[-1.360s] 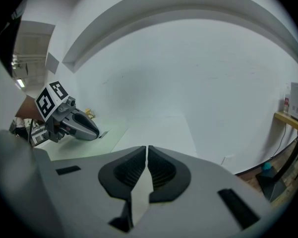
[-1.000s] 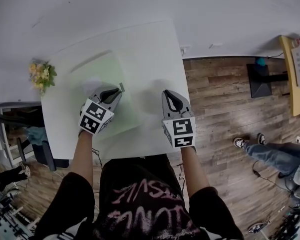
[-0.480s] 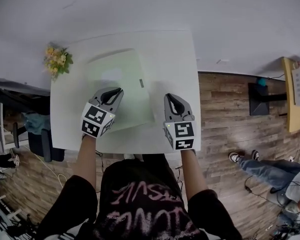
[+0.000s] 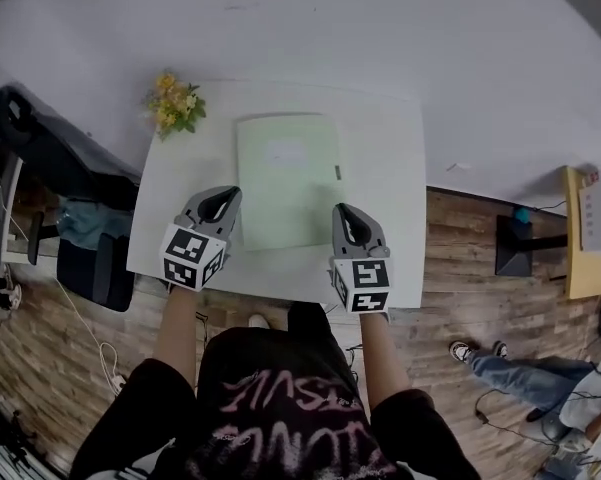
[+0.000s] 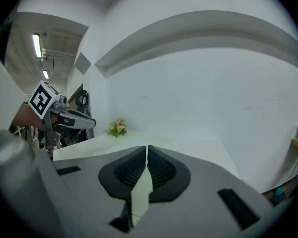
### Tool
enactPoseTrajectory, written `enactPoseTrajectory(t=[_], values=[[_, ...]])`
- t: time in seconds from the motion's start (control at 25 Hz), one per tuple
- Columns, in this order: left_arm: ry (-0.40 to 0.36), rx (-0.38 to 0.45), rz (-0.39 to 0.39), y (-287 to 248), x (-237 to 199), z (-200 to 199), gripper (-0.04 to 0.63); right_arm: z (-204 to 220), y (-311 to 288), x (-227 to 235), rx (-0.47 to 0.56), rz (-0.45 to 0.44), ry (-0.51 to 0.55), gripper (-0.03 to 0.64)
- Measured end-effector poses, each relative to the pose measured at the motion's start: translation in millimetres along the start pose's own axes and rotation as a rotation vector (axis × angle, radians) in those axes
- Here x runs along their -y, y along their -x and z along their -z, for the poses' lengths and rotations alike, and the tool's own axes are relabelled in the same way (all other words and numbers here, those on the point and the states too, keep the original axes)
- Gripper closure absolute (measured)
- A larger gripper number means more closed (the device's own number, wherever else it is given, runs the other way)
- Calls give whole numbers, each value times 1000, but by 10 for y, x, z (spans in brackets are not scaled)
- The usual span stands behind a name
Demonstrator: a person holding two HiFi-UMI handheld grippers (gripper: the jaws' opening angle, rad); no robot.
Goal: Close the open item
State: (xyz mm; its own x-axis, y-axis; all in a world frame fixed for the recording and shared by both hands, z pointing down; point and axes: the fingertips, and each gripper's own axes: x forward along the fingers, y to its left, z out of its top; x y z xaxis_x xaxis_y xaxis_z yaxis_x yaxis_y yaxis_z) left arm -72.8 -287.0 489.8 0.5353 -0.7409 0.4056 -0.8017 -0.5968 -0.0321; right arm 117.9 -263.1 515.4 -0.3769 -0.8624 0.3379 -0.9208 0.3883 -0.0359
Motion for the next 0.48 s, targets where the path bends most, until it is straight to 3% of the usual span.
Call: enactPoseTrajectory(t=[0.48], values=[[-15,181,-99,1166,-416,-182,578,-432,368,-701,94,62,38,591]])
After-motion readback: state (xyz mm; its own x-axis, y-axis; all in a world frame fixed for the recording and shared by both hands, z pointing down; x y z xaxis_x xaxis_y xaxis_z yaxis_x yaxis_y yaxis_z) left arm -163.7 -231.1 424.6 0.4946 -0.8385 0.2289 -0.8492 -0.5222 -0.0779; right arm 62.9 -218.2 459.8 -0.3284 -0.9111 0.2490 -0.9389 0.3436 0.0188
